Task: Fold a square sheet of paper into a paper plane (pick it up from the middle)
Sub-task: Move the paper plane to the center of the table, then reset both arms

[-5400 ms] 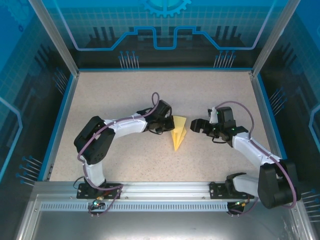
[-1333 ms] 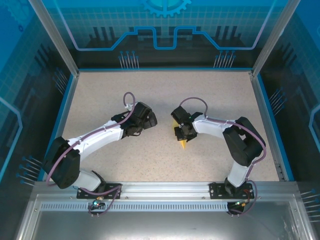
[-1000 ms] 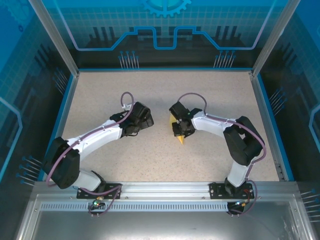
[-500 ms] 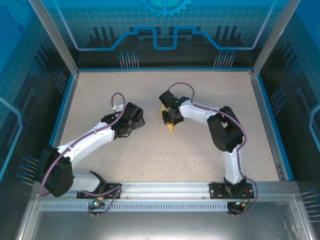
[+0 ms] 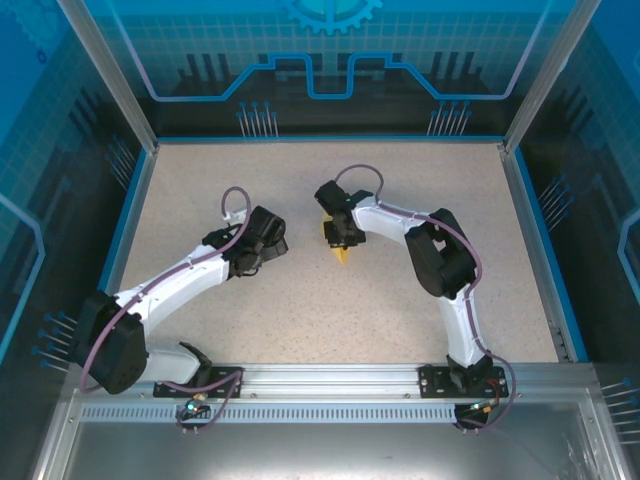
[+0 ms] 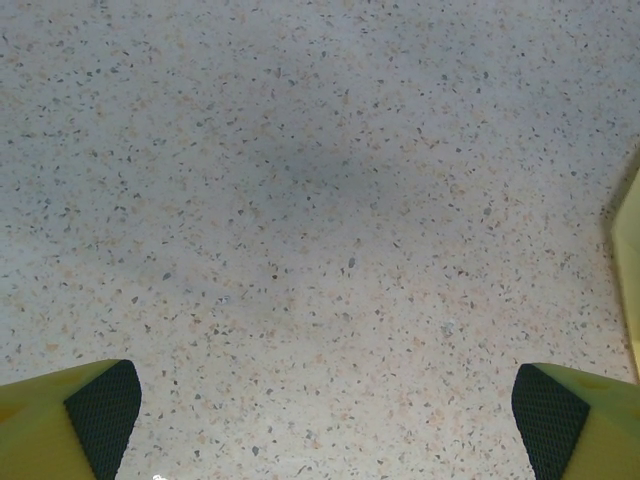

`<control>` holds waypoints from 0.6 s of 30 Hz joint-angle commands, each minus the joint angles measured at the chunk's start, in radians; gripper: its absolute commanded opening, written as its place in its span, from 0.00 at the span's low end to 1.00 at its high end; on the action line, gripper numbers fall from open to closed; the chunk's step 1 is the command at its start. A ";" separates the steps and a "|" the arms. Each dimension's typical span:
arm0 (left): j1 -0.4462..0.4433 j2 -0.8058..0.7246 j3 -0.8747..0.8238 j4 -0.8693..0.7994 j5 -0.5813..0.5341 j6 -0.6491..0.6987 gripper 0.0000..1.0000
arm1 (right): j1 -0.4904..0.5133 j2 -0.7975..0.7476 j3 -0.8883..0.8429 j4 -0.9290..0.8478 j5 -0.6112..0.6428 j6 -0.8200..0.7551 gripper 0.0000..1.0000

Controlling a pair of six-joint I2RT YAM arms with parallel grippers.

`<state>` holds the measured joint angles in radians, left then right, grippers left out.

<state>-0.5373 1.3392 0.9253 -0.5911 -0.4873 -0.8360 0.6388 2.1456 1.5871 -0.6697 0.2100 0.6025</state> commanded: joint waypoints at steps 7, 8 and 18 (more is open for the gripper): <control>0.021 -0.053 0.044 -0.075 -0.172 0.023 0.99 | -0.001 -0.214 0.047 -0.073 0.060 -0.004 0.54; 0.028 -0.054 0.055 -0.084 -0.186 0.036 0.99 | -0.002 -0.257 0.040 -0.072 0.069 -0.007 0.59; 0.195 -0.148 -0.017 0.080 -0.240 0.317 0.99 | -0.117 -0.712 -0.279 0.084 0.422 -0.108 0.99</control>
<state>-0.3927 1.2469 0.9565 -0.5995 -0.6830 -0.6594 0.5823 1.4921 1.4124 -0.6258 0.4545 0.5552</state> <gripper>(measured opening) 0.987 0.989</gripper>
